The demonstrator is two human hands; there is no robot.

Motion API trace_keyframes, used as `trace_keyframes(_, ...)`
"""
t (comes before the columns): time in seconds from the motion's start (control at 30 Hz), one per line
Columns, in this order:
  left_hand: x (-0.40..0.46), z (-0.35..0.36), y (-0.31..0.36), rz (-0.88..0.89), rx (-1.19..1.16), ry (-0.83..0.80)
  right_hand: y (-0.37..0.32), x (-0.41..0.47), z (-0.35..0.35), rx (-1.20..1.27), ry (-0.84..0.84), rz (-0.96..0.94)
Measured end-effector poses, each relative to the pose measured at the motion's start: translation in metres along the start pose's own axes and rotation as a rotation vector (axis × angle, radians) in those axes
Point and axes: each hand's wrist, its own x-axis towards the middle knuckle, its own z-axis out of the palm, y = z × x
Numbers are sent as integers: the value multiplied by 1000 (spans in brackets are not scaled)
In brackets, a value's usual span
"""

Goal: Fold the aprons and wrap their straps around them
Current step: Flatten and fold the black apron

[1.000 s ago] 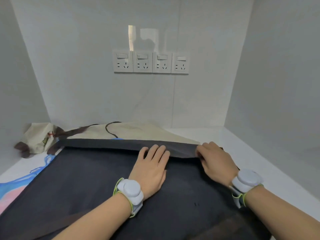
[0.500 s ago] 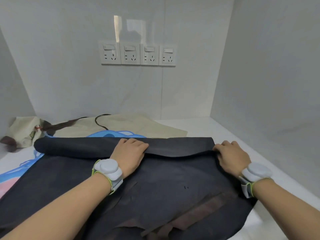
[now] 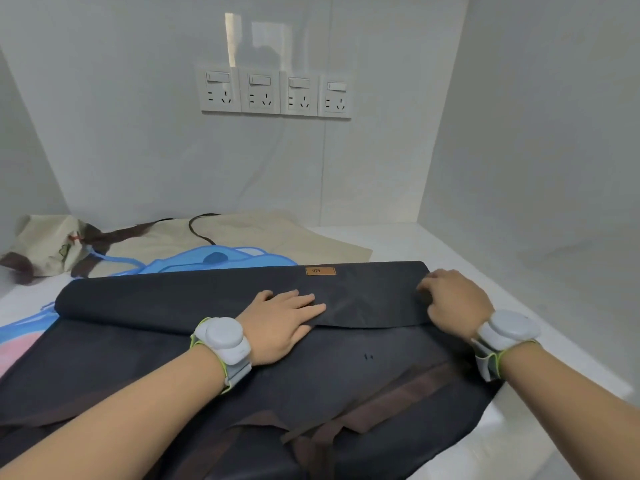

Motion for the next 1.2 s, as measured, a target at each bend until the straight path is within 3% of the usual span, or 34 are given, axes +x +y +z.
trace_keyframes(0.2, -26, -8, -15, -114, 47, 81, -131, 23, 0, 291, -57, -305)
trace_keyframes(0.43, -112, -5, -97, -345, 77, 152, -241, 41, 29, 261, -248, -455)
trace_keyframes(0.63, -164, -11, -156, -473, 141, 109, -252, 37, 53, 109, -261, -434)
trace_keyframes(0.8, -195, -21, -182, -447, 171, 121, -250, 38, 53, 87, -256, -425)
trace_keyframes(0.97, -228, -14, -183, -439, 119, -75, -251, 34, 54, 91, -245, -433)
trace_keyframes(1.1, -212, -27, -177, -573, -58, 35, -251, 36, 51, 110, -256, -448)
trace_keyframes(1.2, -171, -31, -168, -567, -132, 191, -244, 41, 41, 241, -189, -519)
